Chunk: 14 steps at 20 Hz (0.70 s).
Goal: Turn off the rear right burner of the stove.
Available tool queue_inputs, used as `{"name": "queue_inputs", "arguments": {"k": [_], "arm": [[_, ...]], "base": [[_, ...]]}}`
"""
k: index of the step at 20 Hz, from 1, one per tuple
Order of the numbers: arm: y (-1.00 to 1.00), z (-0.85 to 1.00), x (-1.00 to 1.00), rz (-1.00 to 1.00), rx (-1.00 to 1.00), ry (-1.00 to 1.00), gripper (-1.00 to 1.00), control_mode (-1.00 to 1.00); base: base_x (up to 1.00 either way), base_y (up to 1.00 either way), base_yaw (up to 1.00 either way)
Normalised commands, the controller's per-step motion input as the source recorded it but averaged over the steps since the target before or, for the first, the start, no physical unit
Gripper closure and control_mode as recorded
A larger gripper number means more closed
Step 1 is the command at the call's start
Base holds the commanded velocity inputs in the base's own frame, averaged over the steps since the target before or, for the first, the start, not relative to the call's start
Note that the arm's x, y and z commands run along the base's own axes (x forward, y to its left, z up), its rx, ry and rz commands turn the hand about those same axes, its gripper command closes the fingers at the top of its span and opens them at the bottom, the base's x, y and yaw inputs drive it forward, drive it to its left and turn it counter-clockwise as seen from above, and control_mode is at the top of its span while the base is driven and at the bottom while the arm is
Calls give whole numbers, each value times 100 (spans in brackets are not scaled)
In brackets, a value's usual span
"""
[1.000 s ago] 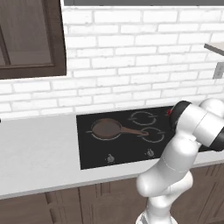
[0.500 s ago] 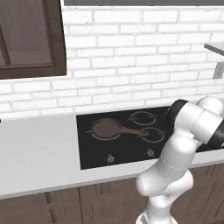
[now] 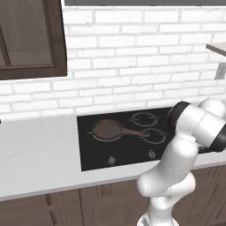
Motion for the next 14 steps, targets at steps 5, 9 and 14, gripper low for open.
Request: {"name": "queue_inputs", "arguments": {"k": [5, 9, 14], "arm": [[38, -11, 10, -76, 1, -6, 100, -100], [21, -6, 2, -82, 4, -4, 100, -100], [0, 0, 0, -4, 0, 0, 100, -100]], "base": [[0, 0, 0], [0, 0, 0], [0, 0, 0]]}}
